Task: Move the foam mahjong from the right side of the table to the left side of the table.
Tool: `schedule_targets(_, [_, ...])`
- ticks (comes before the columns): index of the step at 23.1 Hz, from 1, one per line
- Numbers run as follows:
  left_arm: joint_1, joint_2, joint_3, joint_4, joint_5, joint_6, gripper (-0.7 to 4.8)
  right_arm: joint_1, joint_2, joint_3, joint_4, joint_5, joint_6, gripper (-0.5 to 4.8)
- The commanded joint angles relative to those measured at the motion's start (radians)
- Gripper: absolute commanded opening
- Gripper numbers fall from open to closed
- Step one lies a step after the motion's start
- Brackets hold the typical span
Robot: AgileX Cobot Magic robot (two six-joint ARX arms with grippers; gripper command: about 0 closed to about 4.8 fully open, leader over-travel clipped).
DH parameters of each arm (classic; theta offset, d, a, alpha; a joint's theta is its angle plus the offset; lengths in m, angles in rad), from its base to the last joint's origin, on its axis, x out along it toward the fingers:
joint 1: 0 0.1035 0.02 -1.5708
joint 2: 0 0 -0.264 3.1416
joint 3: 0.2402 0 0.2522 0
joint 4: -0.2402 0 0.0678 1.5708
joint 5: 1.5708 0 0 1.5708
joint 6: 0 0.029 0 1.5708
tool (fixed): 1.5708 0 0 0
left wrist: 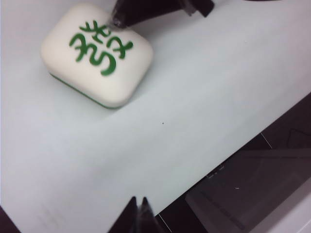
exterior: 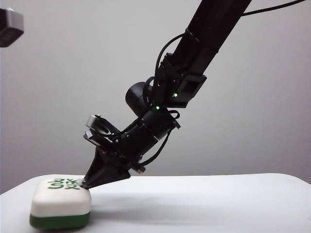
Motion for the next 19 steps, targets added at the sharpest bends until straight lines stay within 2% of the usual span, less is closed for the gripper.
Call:
schedule_targets(1, [0.002,-0.038,0.006,-0.012,-0.013,-0.001,-0.06,-0.017,-0.008,0.006,-0.006,0.062,-0.038,-0.05])
schedule_targets(4, [0.002,-0.075,0.017,-0.018,-0.013,0.0,-0.06,-0.028,-0.008,0.005,-0.065,0.044,-0.043,-0.05])
schedule_targets(9, [0.002,-0.101,0.019,-0.039,-0.01,-0.008,-0.06,-0.018,-0.025,0.005,-0.027,0.044,-0.044,-0.05])
schedule_targets(19, [0.001,-0.103,0.03,-0.105,-0.011,-0.008,-0.06,-0.019,-0.041,0.005,-0.075,0.048,-0.058,-0.05])
